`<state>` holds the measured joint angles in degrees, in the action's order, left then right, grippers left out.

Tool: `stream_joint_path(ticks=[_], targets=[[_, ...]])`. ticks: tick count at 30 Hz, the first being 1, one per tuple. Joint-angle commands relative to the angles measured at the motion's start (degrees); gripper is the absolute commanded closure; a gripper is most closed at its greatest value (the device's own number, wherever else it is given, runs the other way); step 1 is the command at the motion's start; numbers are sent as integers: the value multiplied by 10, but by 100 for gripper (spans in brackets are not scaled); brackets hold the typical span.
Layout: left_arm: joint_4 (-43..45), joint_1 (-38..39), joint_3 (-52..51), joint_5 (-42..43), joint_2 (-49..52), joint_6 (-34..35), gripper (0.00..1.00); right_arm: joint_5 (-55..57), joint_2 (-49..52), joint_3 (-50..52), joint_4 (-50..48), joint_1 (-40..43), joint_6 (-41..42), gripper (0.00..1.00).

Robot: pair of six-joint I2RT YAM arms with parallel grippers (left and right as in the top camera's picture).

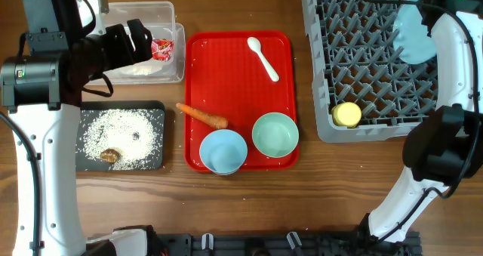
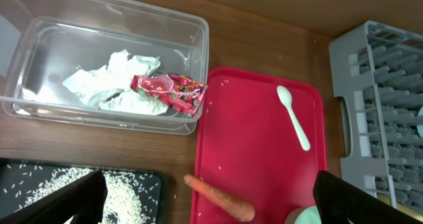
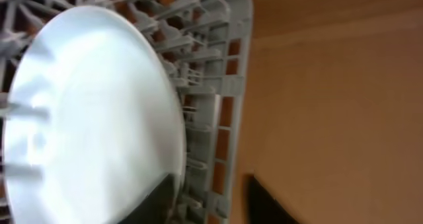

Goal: Sort waste into correct bins and load items into the dishwasher rack
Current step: 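Lift the light-blue plate and stand it upright in the rack, then move the right gripper back over the white spoon on the tray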

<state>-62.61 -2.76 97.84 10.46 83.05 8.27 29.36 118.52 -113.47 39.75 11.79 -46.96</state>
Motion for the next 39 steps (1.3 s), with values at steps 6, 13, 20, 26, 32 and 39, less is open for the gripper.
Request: stream_joint_path(ticks=[6,13,20,26,32,39], targets=[[2,-2,7,-1,4,3,0,-44,-3,-4,2,2,122,0],[2,-2,7,-1,4,3,0,-70,-77,-5,15,-20,291,0],[2,-2,7,-1,4,3,0,-327,-152,-5,60,-109,362,0],[2,-2,7,-1,4,3,0,-457,-120,-5,72,-215,435,0],[2,-2,7,-1,4,3,0,-475,-25,-5,67,-294,490,0],[2,-2,7,-1,4,3,0,-470,95,-5,35,-319,491,9]])
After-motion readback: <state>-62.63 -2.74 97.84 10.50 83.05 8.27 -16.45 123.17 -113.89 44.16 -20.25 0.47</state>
